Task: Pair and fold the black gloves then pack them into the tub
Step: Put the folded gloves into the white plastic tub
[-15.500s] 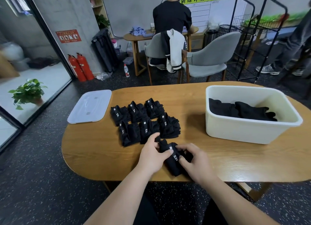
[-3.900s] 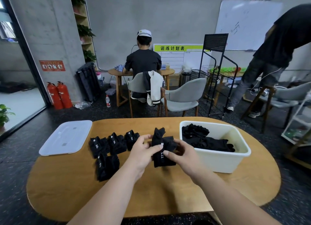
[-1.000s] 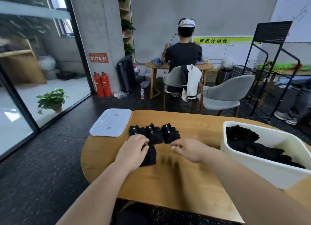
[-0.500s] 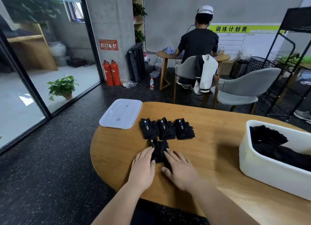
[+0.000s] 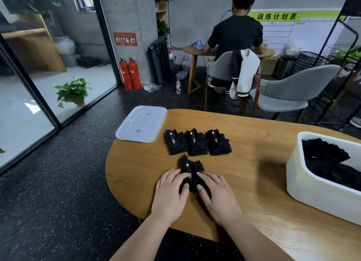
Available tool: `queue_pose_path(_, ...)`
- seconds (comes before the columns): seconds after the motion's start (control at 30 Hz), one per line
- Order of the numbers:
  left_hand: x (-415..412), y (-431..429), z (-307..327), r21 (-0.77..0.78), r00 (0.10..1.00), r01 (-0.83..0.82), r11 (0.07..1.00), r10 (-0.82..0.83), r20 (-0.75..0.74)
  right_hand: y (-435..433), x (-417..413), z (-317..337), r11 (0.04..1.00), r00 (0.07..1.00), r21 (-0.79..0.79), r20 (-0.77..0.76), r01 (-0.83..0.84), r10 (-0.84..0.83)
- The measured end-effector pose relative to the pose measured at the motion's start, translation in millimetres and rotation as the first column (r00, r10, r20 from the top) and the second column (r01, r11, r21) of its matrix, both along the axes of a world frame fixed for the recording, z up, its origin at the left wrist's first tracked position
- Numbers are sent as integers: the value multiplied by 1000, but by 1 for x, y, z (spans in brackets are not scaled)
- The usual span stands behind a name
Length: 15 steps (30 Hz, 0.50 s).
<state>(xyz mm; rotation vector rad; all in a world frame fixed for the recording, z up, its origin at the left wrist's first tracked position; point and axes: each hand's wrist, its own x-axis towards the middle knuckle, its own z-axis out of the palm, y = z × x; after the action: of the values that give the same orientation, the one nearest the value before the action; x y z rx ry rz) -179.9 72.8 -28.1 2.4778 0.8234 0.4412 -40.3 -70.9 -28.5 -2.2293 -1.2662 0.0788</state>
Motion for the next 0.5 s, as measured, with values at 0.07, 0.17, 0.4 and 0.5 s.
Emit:
queue_pose_path(0.07,0,0,1,-25,999,8,1000,-7,32,-1,1,0,999,999,41,-40,28,-26)
queue_pose_path(0.17,0,1,6,-56,998,17,998,-14,61,-4,3,1,990,991,117,-121,74,-60)
queue_pose_path(0.4,19,-3,24,-286,989,-34,958,74,132,-4,8,0,971,972,179,-199,159,-123)
queue_pose_path(0.5,30,-9,36,-441,967,-140,887,218,132,-7,8,2,967,957,185,-264,175,-123)
